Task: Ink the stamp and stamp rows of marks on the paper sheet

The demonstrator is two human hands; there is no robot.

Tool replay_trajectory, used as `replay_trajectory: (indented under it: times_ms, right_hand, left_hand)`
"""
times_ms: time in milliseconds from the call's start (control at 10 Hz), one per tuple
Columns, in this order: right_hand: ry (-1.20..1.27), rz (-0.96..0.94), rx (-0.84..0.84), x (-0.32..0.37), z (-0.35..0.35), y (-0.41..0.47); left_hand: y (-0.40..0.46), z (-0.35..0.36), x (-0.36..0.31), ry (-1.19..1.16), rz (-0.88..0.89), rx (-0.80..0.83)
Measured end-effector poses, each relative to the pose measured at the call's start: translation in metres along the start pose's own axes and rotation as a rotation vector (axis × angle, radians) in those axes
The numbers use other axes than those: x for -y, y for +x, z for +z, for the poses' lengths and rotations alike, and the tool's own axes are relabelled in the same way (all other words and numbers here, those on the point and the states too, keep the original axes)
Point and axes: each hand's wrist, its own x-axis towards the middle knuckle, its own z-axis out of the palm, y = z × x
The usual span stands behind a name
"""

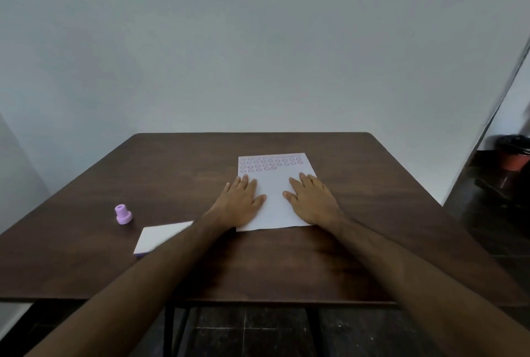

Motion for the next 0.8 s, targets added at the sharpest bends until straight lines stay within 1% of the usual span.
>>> replay_trajectory:
  times_ms: [100, 200, 300, 400, 500, 600, 700, 800]
  right_hand:
    - [0.010, 0.034, 0.015, -0.006, 0.005, 0.036]
    - [-0.020, 0.055, -0.038, -0.008, 0.010, 0.044]
    - [-0.043, 0.075, -0.015, -0.004, 0.007, 0.044]
    - [-0.057, 0.098, 0.056, 0.001, -0.008, 0.044]
    - [-0.040, 0.116, 0.180, 0.005, -0.024, 0.046]
    - [-0.050, 0.141, 0.303, 0.008, -0.050, 0.052]
    - [-0.053, 0.127, 0.263, 0.010, -0.088, 0.064]
    - [-0.053, 0.067, 0.124, 0.016, -0.150, 0.082]
  left_hand:
    - [0.041, 0.000, 0.012, -0.014, 0.005, 0.024]
    - [0.056, 0.001, 0.018, -0.015, 0.026, 0.024]
    - [0.056, 0.000, 0.020, -0.022, 0.042, 0.036]
    - [0.052, -0.012, 0.017, -0.038, 0.040, 0.090]
    - [0.051, -0.028, 0.013, -0.027, 0.031, 0.160]
    - [0.049, -0.053, 0.008, 0.052, 0.013, 0.199]
    - [0.052, -0.094, 0.000, 0.131, 0.033, 0.146]
    - [0.061, -0.158, -0.011, 0.142, 0.044, 0.032]
